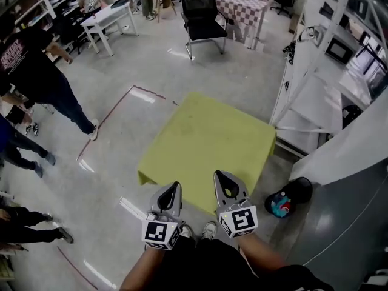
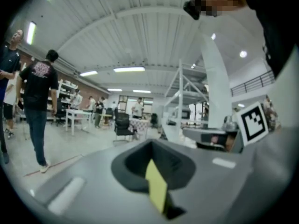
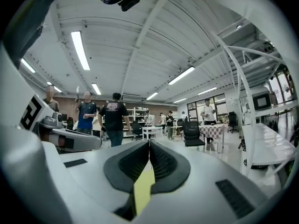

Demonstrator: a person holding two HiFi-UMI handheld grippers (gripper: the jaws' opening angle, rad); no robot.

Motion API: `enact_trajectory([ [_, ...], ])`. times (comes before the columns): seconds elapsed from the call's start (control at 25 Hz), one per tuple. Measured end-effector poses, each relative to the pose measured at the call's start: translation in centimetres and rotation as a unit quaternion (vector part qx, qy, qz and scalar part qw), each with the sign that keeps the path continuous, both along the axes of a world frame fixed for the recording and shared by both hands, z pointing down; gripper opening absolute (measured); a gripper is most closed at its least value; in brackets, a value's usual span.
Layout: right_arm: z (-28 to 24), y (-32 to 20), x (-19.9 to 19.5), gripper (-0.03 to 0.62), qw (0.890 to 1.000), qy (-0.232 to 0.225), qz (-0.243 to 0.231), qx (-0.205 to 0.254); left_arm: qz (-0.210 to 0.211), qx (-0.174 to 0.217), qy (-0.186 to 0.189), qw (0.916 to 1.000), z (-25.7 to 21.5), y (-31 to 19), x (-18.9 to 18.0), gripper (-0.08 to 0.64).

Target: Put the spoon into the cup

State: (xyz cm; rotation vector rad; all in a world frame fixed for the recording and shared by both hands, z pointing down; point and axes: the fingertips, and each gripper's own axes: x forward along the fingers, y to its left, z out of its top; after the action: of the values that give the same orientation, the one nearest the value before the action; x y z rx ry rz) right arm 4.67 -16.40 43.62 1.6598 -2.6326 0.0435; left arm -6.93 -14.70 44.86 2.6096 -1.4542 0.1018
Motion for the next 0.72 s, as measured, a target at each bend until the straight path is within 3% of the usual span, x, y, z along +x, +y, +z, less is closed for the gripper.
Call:
enact_trajectory([
  [0.28,-0.6,-1.9,1.8,0.009,1.000,-0.019,0.021,0.001,0.031,0.000,0.004,0.9995,-0.2,-2.2,1.6,0.006],
  [0.72,0.1,-3.4,5.0,0.011,0.994,0.005,0.107,-0.010,0.101,-0.002,-0.002,0.9949,0.7,-6.6,3.7,0.006],
])
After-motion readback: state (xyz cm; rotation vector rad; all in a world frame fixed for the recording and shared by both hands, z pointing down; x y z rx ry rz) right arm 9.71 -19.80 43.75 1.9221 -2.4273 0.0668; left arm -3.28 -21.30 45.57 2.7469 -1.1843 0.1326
